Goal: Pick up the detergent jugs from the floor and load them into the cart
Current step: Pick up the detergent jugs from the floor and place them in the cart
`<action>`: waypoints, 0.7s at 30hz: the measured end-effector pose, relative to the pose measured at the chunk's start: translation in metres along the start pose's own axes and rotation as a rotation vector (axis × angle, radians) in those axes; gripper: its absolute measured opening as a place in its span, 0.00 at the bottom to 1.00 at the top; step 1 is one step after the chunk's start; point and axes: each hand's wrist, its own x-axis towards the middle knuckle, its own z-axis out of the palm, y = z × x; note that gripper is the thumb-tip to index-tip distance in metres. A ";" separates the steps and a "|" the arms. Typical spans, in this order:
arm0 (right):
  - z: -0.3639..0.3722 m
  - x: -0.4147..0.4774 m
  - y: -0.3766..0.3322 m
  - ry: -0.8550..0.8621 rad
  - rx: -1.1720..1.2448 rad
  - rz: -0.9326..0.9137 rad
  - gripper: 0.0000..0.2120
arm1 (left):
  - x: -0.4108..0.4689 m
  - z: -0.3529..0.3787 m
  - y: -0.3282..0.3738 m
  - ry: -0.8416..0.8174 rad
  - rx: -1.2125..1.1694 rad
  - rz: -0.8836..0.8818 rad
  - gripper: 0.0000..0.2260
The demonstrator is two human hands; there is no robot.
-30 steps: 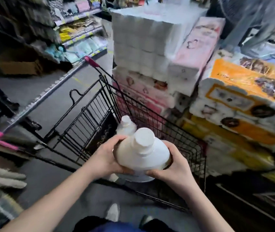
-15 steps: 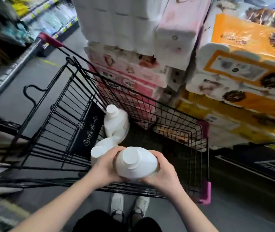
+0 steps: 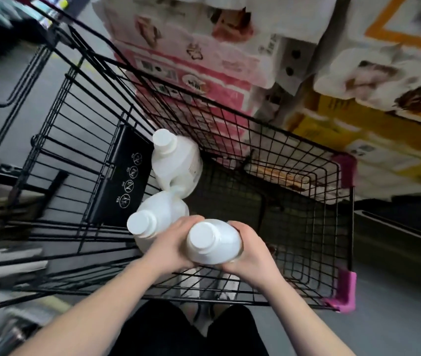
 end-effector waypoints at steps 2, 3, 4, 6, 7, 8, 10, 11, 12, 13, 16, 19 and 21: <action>0.006 0.005 0.010 -0.016 -0.037 -0.014 0.48 | 0.007 0.002 -0.005 -0.043 0.028 -0.005 0.47; 0.009 0.007 0.015 -0.022 -0.046 -0.015 0.50 | 0.011 0.002 -0.008 -0.061 0.049 0.000 0.47; 0.011 0.009 0.020 -0.027 -0.049 -0.017 0.49 | 0.014 0.004 -0.011 -0.074 0.067 0.006 0.47; 0.015 0.013 0.027 -0.026 -0.058 -0.022 0.48 | 0.019 0.006 -0.012 -0.089 0.082 0.007 0.47; 0.016 0.014 0.030 -0.027 -0.066 -0.023 0.47 | 0.021 0.008 -0.013 -0.092 0.089 0.005 0.47; 0.017 0.015 0.032 -0.035 -0.074 -0.023 0.46 | 0.022 0.010 -0.014 -0.097 0.098 0.007 0.46; 0.019 0.016 0.033 -0.041 -0.097 -0.028 0.45 | 0.023 0.013 -0.016 -0.107 0.116 0.009 0.45; 0.019 0.017 0.033 -0.037 -0.103 -0.031 0.44 | 0.024 0.014 -0.017 -0.107 0.123 0.007 0.44; 0.020 0.017 0.033 -0.030 -0.108 -0.035 0.44 | 0.024 0.015 -0.018 -0.106 0.127 0.002 0.43; 0.021 0.018 0.033 -0.028 -0.116 -0.038 0.43 | 0.025 0.015 -0.019 -0.108 0.137 -0.005 0.43; 0.021 0.017 0.031 -0.048 -0.149 -0.060 0.43 | 0.022 0.016 -0.021 -0.129 0.156 -0.021 0.46; 0.018 0.013 0.030 -0.085 -0.158 -0.073 0.43 | 0.019 0.013 -0.023 -0.152 0.154 -0.015 0.50; 0.016 0.010 0.029 -0.092 -0.156 -0.087 0.43 | 0.017 0.011 -0.020 -0.157 0.152 -0.021 0.52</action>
